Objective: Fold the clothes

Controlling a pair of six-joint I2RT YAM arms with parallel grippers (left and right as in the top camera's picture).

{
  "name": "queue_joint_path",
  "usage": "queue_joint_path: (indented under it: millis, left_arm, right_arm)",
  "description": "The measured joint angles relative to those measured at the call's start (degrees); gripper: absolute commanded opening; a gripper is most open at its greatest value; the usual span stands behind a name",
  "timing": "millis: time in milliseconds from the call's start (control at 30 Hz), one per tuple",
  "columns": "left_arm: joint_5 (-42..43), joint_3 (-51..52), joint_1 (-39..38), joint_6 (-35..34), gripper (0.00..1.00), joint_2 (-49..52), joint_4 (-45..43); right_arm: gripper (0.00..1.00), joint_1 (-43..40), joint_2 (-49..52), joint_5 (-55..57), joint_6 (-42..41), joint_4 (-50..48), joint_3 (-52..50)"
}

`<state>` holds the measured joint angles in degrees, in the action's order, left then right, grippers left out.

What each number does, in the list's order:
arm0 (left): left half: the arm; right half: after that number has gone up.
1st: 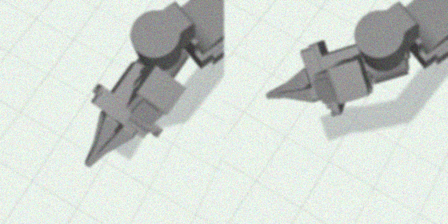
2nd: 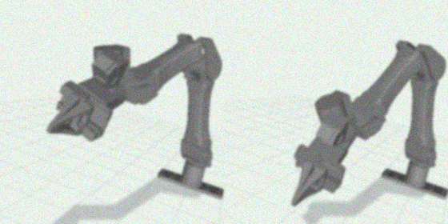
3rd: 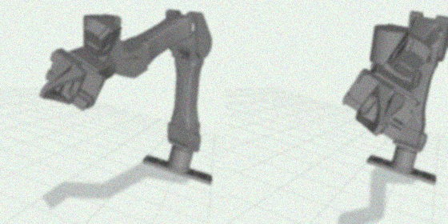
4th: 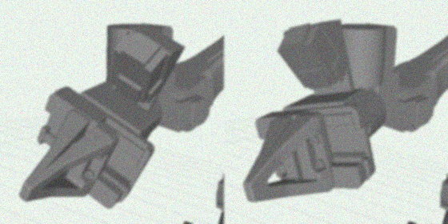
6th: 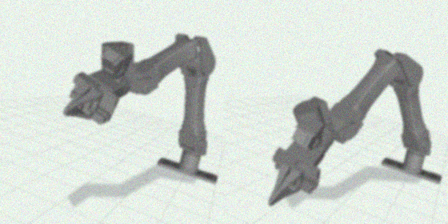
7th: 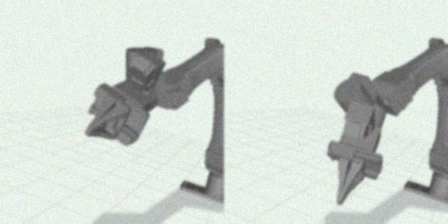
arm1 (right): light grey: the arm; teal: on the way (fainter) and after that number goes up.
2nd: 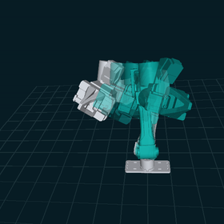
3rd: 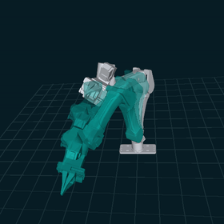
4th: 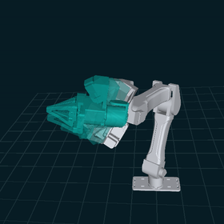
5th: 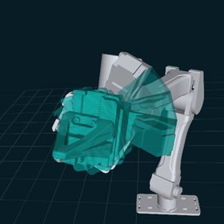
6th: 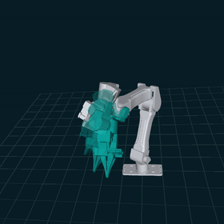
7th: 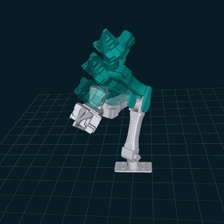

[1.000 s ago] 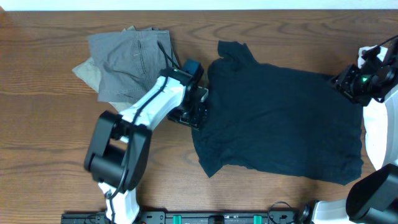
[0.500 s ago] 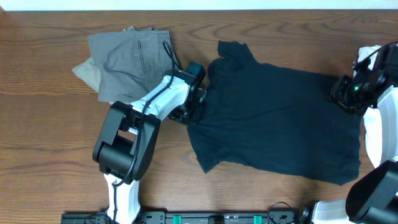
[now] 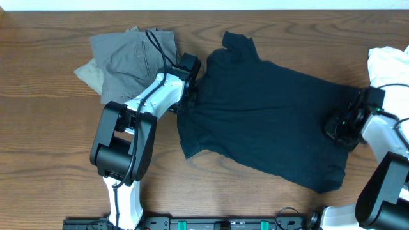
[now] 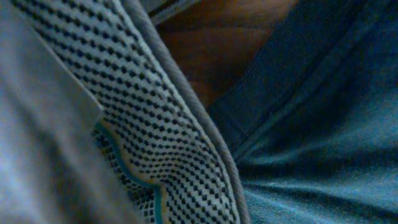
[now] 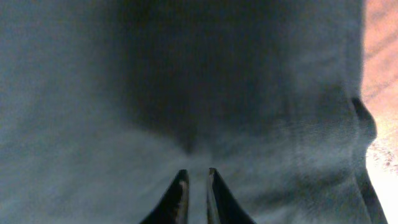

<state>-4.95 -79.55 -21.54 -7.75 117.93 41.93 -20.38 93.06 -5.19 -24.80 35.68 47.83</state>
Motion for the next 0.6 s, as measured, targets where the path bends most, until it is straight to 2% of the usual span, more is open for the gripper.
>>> queue_joint_path:
  millis: [33,67,100,167,200,400,600]
  left_arm:
    - [-0.02,0.00,0.02,0.00,0.07,-0.02,0.15]
    - [-0.13,0.00,0.02,0.00,0.15,-0.02,0.46]
    - [-0.26,0.00,0.02,0.15,0.29,-0.02,0.79]
    - [-1.09,0.00,0.04,-0.09,0.69,-0.20,1.75]
    - [-1.31,0.00,0.13,-0.17,0.74,-0.42,2.16]
    - [-1.27,0.09,0.50,-0.68,0.84,-2.64,3.67]
    - [-1.16,0.13,0.50,-1.05,0.91,-9.90,4.55]
  right_arm:
    - [0.05,0.00,0.00,1.20,-0.94,-0.85,-1.09]
    - [0.06,0.00,0.00,2.45,-2.21,-1.70,-2.27]
    - [0.05,0.00,-0.39,3.34,-3.26,-2.67,-2.62]
    - [0.05,-0.02,-0.59,5.86,-5.07,-4.94,-3.32]
    - [0.05,-0.02,-0.66,6.91,-5.73,-5.86,-3.50]
    - [0.08,-0.02,0.90,13.49,-7.56,-13.84,-4.00]
    - [0.11,-0.28,5.51,17.11,-7.65,-22.60,-1.84]
